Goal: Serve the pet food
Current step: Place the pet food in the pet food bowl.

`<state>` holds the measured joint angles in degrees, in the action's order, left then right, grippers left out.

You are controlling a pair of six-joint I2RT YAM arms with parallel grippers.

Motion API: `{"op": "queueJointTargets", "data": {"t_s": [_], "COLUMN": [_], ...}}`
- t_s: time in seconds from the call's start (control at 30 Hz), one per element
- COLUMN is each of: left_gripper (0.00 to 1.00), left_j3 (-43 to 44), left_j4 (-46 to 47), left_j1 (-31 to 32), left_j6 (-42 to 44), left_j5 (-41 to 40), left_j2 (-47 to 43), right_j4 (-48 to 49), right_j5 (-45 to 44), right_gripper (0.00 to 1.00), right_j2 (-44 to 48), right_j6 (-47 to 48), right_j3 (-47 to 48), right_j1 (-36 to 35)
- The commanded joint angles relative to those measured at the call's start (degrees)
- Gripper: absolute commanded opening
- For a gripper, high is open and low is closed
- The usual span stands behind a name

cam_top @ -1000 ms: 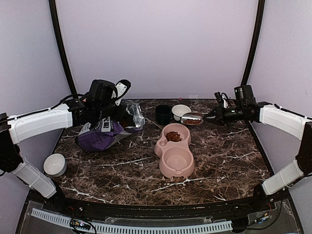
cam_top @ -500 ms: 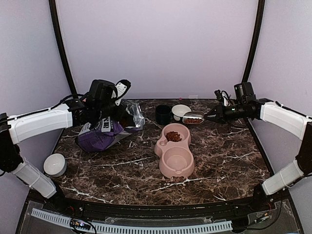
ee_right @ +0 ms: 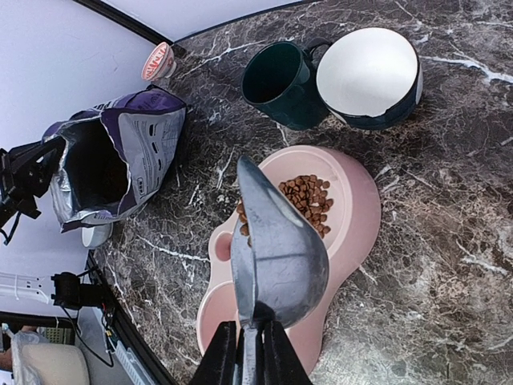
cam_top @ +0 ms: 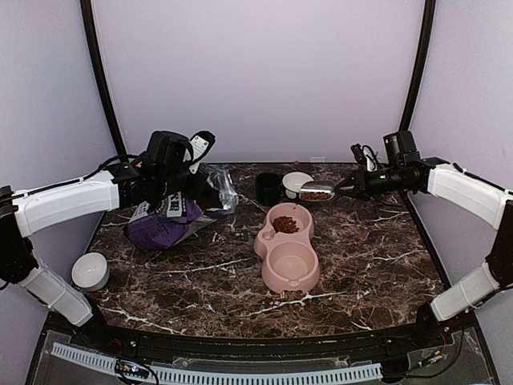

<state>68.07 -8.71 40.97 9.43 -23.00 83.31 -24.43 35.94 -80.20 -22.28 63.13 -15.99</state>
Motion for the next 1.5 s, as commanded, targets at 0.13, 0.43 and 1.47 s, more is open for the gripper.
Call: {"op": "queueJointTargets", "data": {"t_s": [0.13, 0.43, 1.47], "left_gripper": [0.00, 0.00, 0.00], "left_j3": [-0.34, -0.33, -0.05], "left_j4": [2.63, 2.60, 2.25], "left_j1": [-0.53, -0.54, -0.53], "left_j6": [0.49, 0.58, 0.22], "left_j5": [-1.52, -1.69, -1.00], "left_j2": [-4.72, -4.47, -4.63], "right_j4": [-0.36, -1.48, -11.11], "right_j5": [-0.75, -1.82, -13.96], "right_gripper": [0.00, 0.00, 0.00], "right_j2": [-0.39, -1.37, -5.36], "right_j6": [1.32, 2.11, 8.10], "right_j3": [2.13, 2.52, 11.89], "right_j1": [-1.12, -1.72, -7.44]}}
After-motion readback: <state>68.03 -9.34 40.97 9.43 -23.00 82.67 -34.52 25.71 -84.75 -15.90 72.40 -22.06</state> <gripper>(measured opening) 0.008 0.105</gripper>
